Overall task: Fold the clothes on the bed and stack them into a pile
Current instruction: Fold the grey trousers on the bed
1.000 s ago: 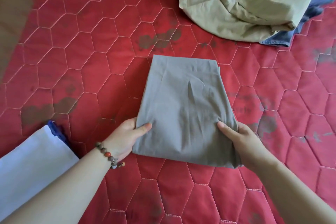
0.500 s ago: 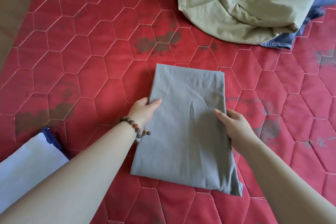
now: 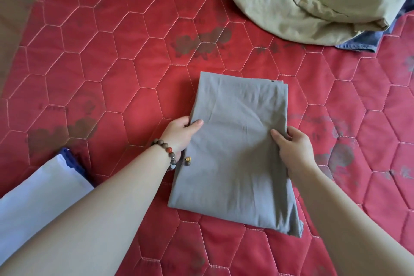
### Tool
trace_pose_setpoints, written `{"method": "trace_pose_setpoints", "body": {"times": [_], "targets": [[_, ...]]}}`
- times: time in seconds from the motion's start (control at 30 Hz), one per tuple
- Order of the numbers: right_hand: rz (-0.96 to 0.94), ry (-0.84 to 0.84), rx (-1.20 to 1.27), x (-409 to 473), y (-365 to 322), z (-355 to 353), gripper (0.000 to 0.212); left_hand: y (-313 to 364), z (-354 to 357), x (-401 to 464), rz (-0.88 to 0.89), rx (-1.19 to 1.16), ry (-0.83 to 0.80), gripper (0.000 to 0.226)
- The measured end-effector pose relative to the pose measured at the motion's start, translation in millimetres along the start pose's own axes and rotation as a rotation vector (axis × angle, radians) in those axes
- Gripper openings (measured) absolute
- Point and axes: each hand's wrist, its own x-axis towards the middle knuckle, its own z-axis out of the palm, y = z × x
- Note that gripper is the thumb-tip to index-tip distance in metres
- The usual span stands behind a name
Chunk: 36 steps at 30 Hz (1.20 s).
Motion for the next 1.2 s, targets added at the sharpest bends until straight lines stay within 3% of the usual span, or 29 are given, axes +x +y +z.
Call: {"method": "trace_pose_setpoints", "body": {"times": [0.13,0.2,0.27,0.37,0.47,0.57,0.63,0.7,0.8,0.9,0.97,1.03,1.13,1.2], "targets": [[0.043,-0.042,0.093,-7,3,-5,0.022,-1,-2,-3,-0.005,-0.005,-0.015,0.020],[0.124,-0.104,0.168,-7,0,-10,0.041,0,-6,-6,-0.097,-0.032,-0.006,0.042],[0.303,-0.181,0.252,-9,-1,-22,0.062,-1,-14,-15,-0.299,-0.078,-0.046,0.062],[0.532,-0.461,0.319,-22,8,-50,0.079,-15,-33,-36,-0.506,-0.100,-0.243,0.081],[0.583,-0.637,0.240,-43,32,-65,0.088,-37,-47,-60,-0.558,-0.096,-0.351,0.082],[0.517,-0.652,0.135,-66,50,-66,0.078,-51,-44,-77,-0.463,-0.079,-0.312,0.053],[0.358,-0.647,0.055,-76,54,-65,0.059,-56,-38,-81,-0.367,-0.021,-0.248,0.026],[0.218,-0.574,-0.049,-81,58,-65,0.034,-59,-36,-83,-0.292,0.017,-0.193,0.016],[0.120,-0.379,-0.177,-87,60,-59,0.017,-66,-34,-88,-0.229,-0.007,-0.121,0.016],[0.118,-0.196,-0.225,-98,64,-56,0.043,-72,-32,-94,-0.183,0.080,-0.030,0.025],[0.185,-0.085,-0.105,-106,69,-65,0.048,-72,-32,-97,-0.153,0.104,0.005,0.046],[0.249,-0.094,-0.051,-116,79,-73,0.044,-73,-32,-97,-0.158,0.088,0.008,0.065],[0.275,-0.254,0.072,-129,92,-71,0.024,-75,-31,-94,-0.143,0.090,0.003,0.056],[0.267,-0.272,0.165,-132,96,-69,0.011,-78,-30,-91,-0.147,0.089,0.037,0.045]]}}
